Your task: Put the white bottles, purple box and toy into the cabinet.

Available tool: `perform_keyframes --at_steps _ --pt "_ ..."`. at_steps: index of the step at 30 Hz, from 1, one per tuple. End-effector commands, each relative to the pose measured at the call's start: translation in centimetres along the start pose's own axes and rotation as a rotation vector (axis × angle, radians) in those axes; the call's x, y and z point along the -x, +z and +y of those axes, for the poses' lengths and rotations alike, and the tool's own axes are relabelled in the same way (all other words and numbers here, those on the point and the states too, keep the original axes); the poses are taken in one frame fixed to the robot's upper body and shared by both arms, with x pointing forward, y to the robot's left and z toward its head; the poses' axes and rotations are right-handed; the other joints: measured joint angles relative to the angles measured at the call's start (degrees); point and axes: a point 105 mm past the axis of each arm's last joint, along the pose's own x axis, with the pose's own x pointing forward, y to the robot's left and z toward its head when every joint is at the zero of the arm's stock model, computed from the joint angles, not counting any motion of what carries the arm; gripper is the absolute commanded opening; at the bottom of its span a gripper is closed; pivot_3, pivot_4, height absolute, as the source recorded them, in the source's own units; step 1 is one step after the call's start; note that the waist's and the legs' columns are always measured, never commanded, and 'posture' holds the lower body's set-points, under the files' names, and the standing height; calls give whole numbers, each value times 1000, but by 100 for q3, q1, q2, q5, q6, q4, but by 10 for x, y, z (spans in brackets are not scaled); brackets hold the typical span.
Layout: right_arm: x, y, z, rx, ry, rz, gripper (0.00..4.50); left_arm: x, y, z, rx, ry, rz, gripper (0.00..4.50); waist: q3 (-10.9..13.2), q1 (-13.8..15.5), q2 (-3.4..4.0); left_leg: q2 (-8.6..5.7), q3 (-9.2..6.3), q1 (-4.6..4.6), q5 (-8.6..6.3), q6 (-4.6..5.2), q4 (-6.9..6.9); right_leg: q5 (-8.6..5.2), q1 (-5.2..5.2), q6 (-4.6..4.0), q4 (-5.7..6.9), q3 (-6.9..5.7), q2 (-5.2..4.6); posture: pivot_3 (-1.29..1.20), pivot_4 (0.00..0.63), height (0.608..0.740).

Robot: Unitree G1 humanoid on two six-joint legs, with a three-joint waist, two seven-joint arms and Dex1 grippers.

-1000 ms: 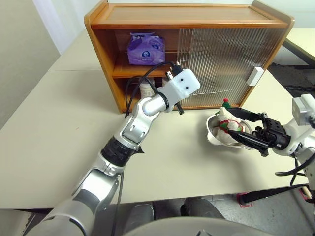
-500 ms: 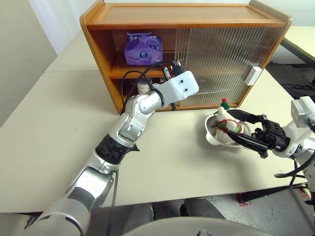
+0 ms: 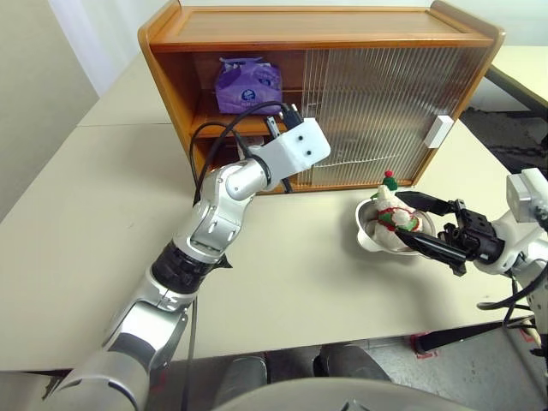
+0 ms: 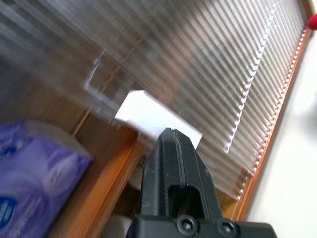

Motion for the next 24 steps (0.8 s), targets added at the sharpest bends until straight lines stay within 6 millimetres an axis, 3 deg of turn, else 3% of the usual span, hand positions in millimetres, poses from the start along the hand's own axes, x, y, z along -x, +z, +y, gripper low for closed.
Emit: perform_keyframes --at_steps 1,4,11,15,21,24 --pt "-1 -1 -1 5 3 8 4500 4 16 -3 134 -8 -112 25 0 11 -1 0 -1 -1 0 0 1 0 0 0 0 0 0 -182 0 740" --pt "-1 -2 -1 5 9 14 4500 9 34 -17 313 -74 -247 25 0 57 0 -1 -2 -3 0 0 3 7 2 12 -1 0 -4 -183 0 740" --pt "0 -2 -3 38 -4 -5 4500 9 39 -21 607 -97 -314 25 0 58 0 0 3 -1 -5 -2 -1 9 3 25 1 -1 -3 -182 5 740" --pt "3 9 -7 70 -60 -114 4500 -2 36 -20 641 -45 -285 25 0 58 0 0 3 3 -5 -1 1 11 4 27 0 -1 -1 -178 9 740" --pt "10 11 -6 73 -78 -141 4500 -19 47 -30 686 -28 -286 25 1 90 -2 2 3 2 -7 4 9 -3 11 57 0 3 -9 -177 7 740" --pt "11 9 -5 75 -74 -125 4500 -23 43 -32 694 -16 -255 25 1 85 -2 -3 9 3 -8 4 7 0 11 47 0 6 -8 -182 4 740"
